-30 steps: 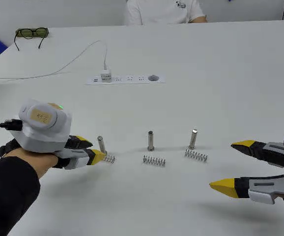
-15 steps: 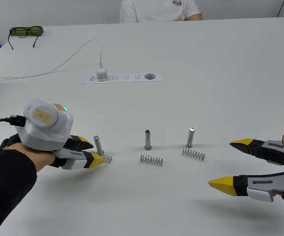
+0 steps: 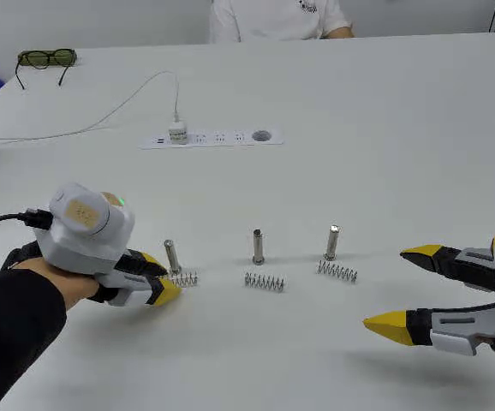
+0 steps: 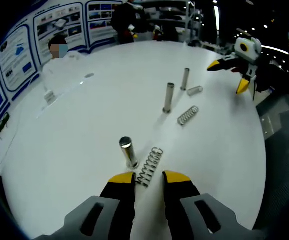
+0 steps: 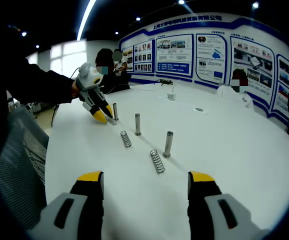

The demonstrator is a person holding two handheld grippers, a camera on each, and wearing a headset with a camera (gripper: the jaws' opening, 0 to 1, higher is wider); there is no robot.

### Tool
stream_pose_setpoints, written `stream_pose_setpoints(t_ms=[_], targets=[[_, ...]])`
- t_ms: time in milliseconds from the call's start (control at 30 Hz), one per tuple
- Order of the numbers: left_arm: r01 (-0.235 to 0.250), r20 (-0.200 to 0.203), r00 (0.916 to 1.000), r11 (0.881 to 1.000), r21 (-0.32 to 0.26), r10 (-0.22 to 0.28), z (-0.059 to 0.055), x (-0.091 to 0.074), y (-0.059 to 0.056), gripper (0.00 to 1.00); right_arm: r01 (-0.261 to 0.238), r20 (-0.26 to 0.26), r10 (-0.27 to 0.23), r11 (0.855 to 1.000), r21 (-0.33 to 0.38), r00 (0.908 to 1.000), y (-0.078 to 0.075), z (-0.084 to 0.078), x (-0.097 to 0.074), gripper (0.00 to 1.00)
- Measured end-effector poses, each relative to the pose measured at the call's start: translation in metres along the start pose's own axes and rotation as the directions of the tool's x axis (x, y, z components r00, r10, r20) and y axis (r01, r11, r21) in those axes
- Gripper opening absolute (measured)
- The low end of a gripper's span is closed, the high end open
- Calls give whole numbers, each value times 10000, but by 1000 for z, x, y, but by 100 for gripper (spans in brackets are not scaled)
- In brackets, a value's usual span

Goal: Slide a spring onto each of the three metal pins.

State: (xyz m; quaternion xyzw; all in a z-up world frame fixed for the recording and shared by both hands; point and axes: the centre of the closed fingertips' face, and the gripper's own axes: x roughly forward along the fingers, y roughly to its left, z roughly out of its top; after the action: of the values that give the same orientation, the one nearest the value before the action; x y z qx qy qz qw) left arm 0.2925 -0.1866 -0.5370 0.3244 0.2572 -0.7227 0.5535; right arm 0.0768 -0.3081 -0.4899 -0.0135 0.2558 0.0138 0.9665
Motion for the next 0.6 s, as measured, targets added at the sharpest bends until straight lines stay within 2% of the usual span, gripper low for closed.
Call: stream_pose_setpoints(t_ms=[133,267,400,600], targets=[[-25,-108,9999,10000,9,25,-4,1,-4,19,-34,12,34,10000,-27,10000,1,0,0,70],[-107,-31,9999,9999,-29,107,-3,-1,-4,16,-49,35,50,10000,-42,10000,1,1,0,70],[-174,-196,9997,9997,166,177,-5,-3,-5,11,-38,63,38,10000,-51,10000,1,2,-1,69],[-181,-108,9998,9998,91,182,0,-5,-6,11,-19,83,20,10000,-73,10000,1,3,-1,69]])
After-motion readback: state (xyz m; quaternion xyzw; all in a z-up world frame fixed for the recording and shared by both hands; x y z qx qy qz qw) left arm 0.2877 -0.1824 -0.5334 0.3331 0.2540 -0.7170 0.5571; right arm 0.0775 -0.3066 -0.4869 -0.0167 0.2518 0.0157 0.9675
